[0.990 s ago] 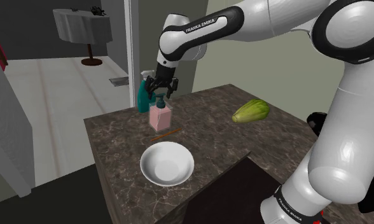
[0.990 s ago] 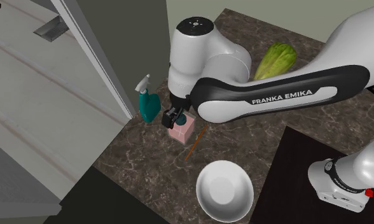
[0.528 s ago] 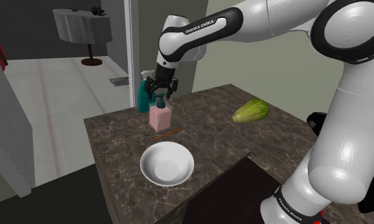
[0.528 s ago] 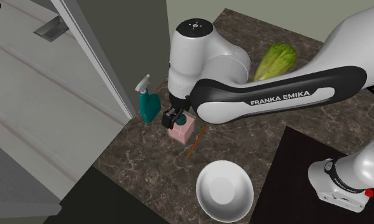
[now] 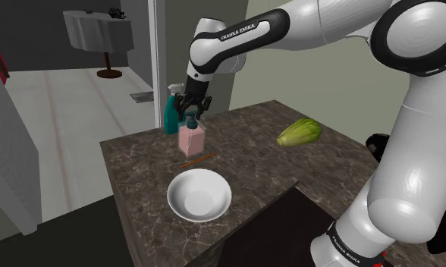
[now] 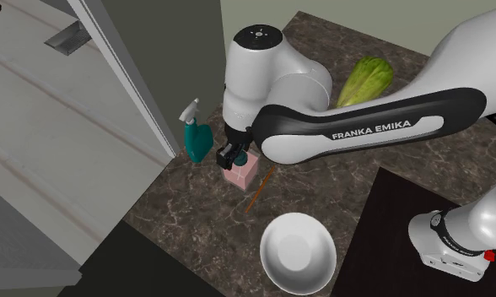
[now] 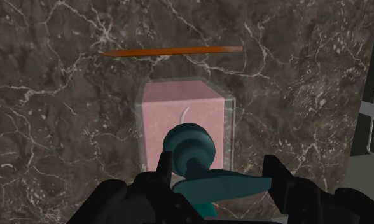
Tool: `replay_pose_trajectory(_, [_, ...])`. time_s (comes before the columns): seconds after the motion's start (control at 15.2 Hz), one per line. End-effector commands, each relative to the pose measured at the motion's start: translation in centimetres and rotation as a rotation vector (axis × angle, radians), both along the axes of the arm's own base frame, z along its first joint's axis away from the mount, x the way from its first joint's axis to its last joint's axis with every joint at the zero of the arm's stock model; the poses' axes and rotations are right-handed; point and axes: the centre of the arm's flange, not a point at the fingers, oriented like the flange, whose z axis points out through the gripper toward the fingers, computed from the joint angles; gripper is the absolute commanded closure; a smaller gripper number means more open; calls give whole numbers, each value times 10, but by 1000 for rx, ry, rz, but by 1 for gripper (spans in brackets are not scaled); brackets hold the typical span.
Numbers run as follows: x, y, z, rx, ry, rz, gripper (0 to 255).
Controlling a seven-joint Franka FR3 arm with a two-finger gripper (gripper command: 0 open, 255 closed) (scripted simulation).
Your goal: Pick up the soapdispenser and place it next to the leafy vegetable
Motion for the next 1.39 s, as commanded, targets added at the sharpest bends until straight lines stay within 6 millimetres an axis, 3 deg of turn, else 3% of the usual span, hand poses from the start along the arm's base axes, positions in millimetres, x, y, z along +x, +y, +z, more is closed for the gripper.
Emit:
replay_pose_trajectory(0.0, [0,0,0,0,0,0,255])
replay_pose_trajectory(1.32, [0,0,100,0,0,0,255])
